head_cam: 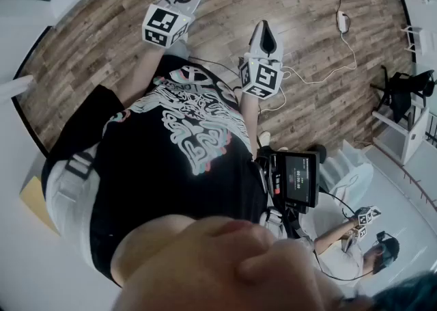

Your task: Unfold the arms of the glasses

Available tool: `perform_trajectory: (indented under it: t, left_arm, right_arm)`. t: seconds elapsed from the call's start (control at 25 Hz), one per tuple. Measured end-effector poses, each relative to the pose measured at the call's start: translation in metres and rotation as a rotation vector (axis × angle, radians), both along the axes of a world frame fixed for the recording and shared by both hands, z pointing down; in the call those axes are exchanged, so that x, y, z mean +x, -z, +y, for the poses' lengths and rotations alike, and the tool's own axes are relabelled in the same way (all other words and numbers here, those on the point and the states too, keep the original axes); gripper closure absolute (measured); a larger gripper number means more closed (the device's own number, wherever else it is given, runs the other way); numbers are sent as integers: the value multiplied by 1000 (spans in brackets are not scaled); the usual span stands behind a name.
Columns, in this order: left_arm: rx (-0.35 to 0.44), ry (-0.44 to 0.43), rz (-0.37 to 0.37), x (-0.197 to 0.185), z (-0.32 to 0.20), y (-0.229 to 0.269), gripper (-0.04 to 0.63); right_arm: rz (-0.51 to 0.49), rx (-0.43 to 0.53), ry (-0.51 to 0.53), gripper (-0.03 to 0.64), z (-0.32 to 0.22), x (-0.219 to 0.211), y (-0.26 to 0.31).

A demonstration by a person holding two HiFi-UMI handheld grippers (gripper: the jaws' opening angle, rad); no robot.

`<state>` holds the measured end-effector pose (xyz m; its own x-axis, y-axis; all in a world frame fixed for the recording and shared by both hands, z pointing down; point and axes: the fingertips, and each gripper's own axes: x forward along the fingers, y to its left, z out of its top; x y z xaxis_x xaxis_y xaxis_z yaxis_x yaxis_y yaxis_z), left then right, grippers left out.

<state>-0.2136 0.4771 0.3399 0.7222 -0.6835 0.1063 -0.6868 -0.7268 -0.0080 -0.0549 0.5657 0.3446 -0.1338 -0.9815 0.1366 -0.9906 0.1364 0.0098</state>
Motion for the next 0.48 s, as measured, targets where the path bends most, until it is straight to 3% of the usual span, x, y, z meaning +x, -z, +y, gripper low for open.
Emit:
perform_trajectory:
  t: [0.48]
  left_arm:
    - [-30,20,-9,7,1,-7,606]
  right_arm:
    - [28,-8,13,618,2,4,-3]
